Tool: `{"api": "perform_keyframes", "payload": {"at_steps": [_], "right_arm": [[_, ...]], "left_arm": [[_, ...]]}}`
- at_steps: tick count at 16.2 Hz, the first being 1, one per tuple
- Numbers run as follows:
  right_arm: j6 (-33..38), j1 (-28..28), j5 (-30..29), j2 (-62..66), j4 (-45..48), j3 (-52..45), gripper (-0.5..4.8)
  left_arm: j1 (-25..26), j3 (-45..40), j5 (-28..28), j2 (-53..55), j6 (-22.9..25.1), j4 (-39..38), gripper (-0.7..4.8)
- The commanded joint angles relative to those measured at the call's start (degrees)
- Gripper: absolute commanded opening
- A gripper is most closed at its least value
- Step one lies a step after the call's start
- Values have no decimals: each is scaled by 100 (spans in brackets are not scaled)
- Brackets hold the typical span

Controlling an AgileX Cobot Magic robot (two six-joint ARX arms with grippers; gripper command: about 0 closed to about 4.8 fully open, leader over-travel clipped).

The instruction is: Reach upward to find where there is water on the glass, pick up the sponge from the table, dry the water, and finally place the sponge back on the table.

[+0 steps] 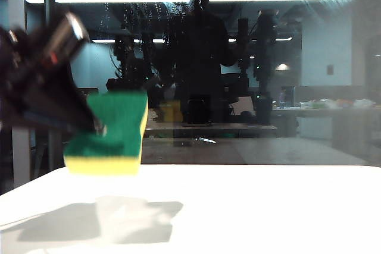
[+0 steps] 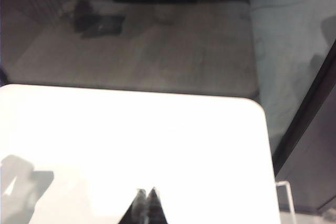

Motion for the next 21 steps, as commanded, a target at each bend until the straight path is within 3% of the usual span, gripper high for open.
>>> {"api": "perform_keyframes", "payload": {"at_steps": [1, 4, 7, 9, 10, 12, 21], "right_arm": [[66, -2, -13, -33, 155, -57, -5], [66, -2, -13, -33, 157, -57, -6], [63, -2, -13, -33, 155, -57, -6], [66, -2, -13, -33, 157, -57, -5], [66, -2, -13, -33, 157, -57, -6], [63, -2, -11, -33, 160, -57, -5], [59, -2, 33, -142, 166, -57, -5]], "left_arm": [[-4, 0, 201, 813, -529, 627, -6], [-4, 2, 450, 1510, -1117, 1279, -6], [-4, 9, 450, 2004, -1305, 1432, -4], [-4, 7, 450, 2188, -1305, 1390, 65], [-4, 7, 439, 2229, -1305, 1386, 136], [-2, 9, 402, 2221, -1303, 1449, 197], [4, 140, 382, 2218, -1252, 1703, 319]]}}
